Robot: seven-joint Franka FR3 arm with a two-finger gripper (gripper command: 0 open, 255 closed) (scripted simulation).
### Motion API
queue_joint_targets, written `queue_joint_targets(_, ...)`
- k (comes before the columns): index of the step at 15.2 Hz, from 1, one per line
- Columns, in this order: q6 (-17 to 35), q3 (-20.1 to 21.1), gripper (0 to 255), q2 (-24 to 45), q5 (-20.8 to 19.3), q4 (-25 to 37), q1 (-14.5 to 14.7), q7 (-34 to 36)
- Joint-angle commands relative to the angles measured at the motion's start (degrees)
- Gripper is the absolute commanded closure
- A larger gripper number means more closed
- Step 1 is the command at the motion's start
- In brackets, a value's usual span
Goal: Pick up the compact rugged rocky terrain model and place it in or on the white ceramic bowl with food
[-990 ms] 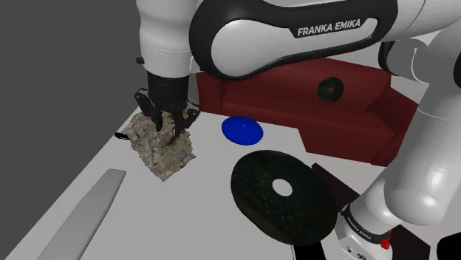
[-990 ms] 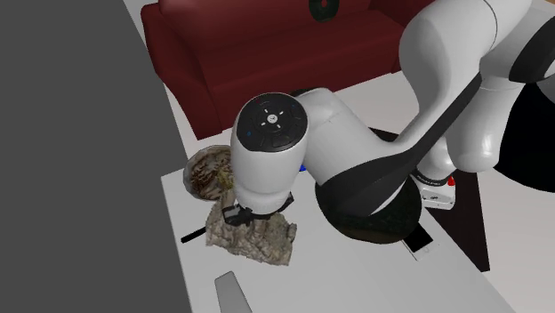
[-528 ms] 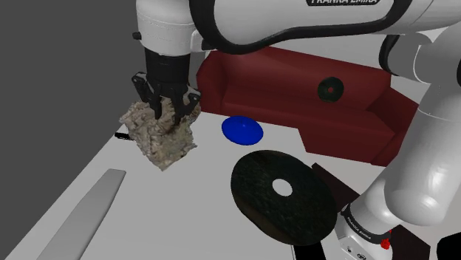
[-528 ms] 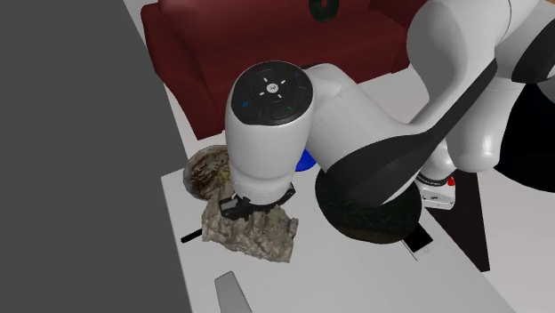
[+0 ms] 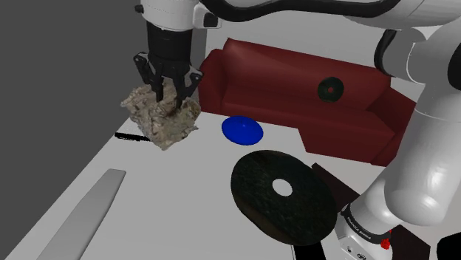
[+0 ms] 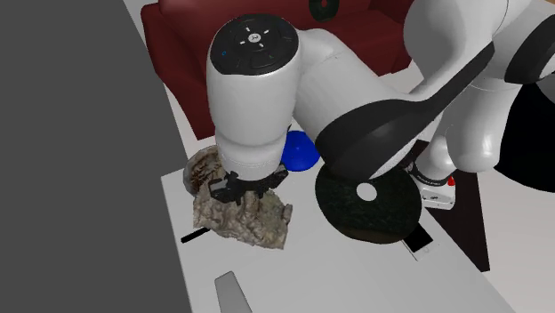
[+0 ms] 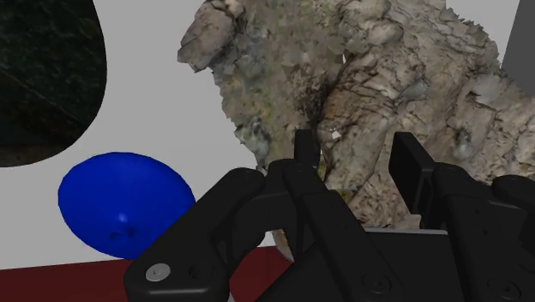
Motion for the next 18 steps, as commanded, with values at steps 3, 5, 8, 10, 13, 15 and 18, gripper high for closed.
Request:
queue_joint_targets(3, -2.38, -1.67, 255, 3.17, -1.48, 5.65, -1.15, -4.40)
queue_joint_targets(5, -3.68, -2.53, 255, 5.05, -2.36, 8.89, -1.44, -6.52)
queue_joint_targets(8, -6.12, -3.91, 255, 8.52, -4.00, 14.94, -1.26, -9.75)
queue_joint_targets(10, -8.19, -4.95, 255, 11.37, -5.32, 20.06, -0.59, -12.00)
queue_joint_targets(13, -12.48, -6.92, 255, 17.00, -7.84, 30.71, 1.83, -15.86)
queue_joint_targets(15, -12.26, -7.25, 255, 17.68, -8.00, 31.28, 1.71, -16.47)
queue_joint_targets(18, -8.59, -6.63, 255, 15.90, -7.04, 25.40, -0.72, -15.71)
